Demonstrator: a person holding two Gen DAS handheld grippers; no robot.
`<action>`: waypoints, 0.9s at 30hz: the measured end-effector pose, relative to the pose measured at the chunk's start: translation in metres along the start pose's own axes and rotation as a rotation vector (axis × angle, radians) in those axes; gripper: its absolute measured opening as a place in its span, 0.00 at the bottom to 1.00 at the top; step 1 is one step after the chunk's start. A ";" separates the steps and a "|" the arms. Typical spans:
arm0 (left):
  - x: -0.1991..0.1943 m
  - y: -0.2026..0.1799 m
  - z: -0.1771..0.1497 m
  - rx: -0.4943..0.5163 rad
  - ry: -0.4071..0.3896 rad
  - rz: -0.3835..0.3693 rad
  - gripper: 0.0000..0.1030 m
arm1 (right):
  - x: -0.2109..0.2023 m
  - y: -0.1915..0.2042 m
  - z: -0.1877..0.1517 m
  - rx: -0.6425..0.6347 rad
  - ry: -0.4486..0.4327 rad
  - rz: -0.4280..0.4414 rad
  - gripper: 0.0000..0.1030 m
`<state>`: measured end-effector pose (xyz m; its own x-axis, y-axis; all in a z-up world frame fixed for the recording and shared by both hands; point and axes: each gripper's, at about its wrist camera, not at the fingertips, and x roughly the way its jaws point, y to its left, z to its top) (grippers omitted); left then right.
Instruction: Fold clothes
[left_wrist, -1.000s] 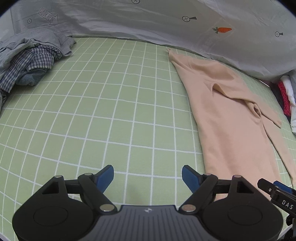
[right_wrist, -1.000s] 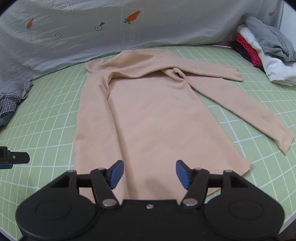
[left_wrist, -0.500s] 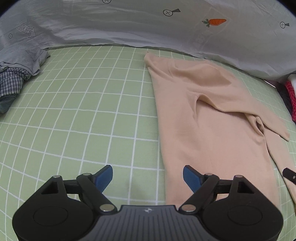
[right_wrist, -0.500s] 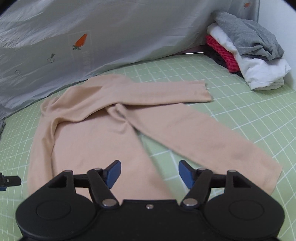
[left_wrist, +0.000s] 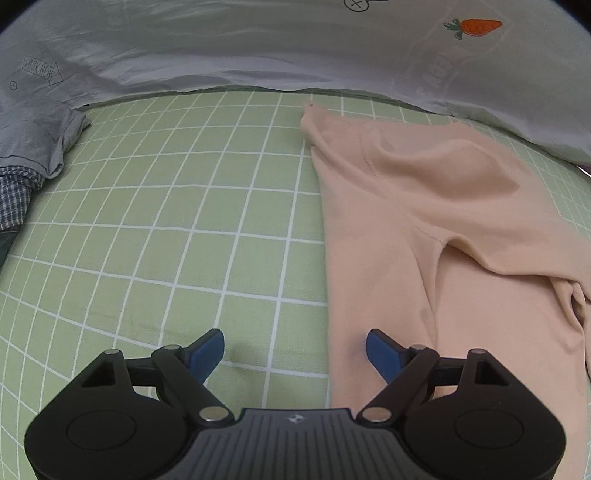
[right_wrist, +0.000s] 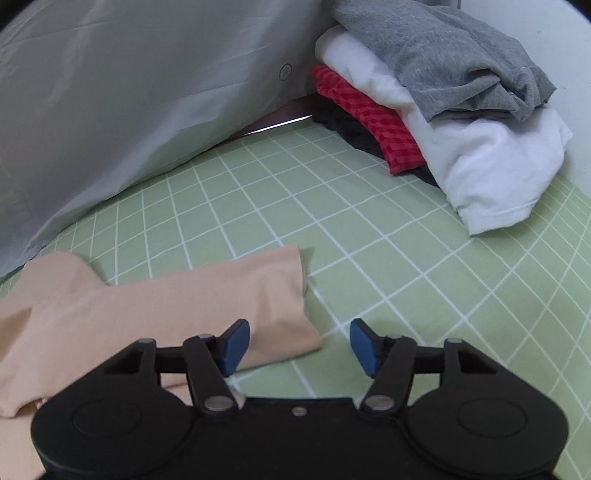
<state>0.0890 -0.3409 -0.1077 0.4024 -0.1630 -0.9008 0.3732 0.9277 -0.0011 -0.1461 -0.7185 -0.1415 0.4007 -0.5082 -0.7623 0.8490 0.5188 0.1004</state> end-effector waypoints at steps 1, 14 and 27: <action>0.000 0.000 0.001 -0.005 0.000 0.000 0.82 | 0.004 0.000 0.003 -0.010 0.002 0.007 0.47; -0.055 0.017 -0.035 -0.020 -0.078 -0.033 0.82 | -0.086 0.050 -0.020 -0.291 -0.142 0.219 0.04; -0.106 0.059 -0.104 0.021 -0.097 -0.076 0.82 | -0.182 0.097 -0.157 -0.463 -0.067 0.349 0.04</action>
<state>-0.0191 -0.2337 -0.0572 0.4506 -0.2651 -0.8525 0.4229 0.9043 -0.0577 -0.1902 -0.4679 -0.0934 0.6638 -0.2876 -0.6904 0.4298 0.9021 0.0375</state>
